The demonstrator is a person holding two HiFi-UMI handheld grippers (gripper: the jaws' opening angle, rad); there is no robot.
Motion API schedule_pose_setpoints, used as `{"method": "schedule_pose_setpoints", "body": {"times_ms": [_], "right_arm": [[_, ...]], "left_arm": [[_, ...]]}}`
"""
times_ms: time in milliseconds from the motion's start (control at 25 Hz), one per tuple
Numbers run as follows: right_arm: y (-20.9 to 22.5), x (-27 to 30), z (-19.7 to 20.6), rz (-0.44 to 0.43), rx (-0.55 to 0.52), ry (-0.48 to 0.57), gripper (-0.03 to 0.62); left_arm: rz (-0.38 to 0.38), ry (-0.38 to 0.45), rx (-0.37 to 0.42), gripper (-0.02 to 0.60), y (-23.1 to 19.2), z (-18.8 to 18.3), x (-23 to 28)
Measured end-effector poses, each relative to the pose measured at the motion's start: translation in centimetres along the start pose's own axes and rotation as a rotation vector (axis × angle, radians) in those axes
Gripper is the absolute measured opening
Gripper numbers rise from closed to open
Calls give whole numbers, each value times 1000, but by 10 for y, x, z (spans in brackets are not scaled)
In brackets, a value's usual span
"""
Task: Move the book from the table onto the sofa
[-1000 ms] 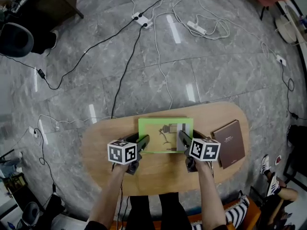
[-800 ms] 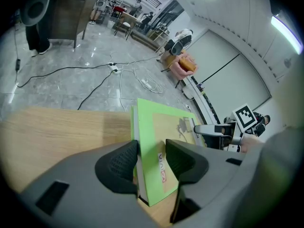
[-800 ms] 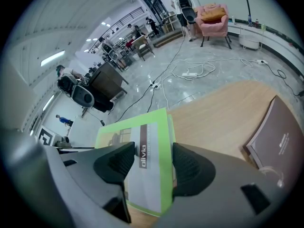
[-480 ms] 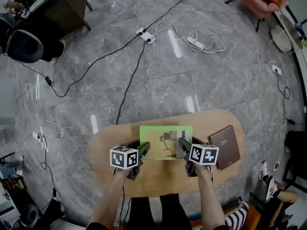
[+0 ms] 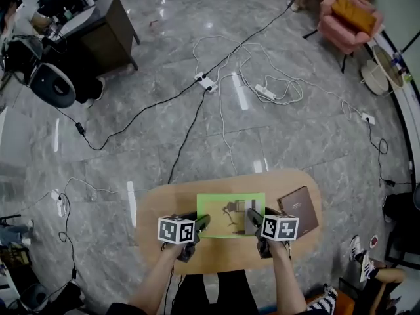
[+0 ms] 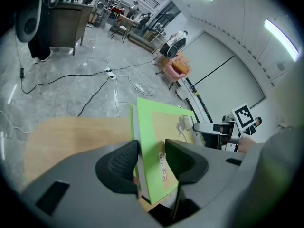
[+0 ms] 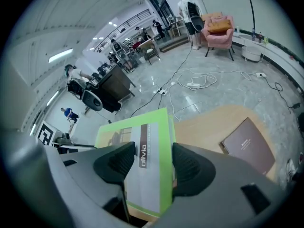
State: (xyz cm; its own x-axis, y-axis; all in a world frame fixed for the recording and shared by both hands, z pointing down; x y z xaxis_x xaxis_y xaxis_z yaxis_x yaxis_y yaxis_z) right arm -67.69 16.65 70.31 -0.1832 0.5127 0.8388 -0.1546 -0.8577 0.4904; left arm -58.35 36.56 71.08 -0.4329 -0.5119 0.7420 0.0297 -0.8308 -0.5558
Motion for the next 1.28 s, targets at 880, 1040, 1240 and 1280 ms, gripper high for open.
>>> {"method": "schedule_pose_setpoints", "body": {"times_ms": [880,1040,1240,1280], "right_arm": [[-55,-177,82,-60,65,120,273],[-55,-183,87,-63,61,125,273],[-60,-185,95,-64,66,133,273],[-61,-185,98,-64,70,138,273]], "left_arm": [[1,41,137,179,126,32,-152],[1,51,130,179,130,38,-155],[5,57,132,179,128,43,-162],[7,57,137,179,128,44,-164]]}}
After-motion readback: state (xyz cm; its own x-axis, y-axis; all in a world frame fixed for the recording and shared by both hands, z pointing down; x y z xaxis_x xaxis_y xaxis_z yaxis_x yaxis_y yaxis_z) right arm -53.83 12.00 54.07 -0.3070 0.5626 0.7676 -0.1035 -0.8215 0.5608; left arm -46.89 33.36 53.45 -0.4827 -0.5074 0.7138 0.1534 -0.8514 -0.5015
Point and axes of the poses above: the fingertips, and each gripper's own axes: x forward along the fingers, y to its right, z out of its underside, the point moved 3 cm from there along -x, backward along the fingers, and after that the axes turned 10 degrees about x, right-handed, at the moved point
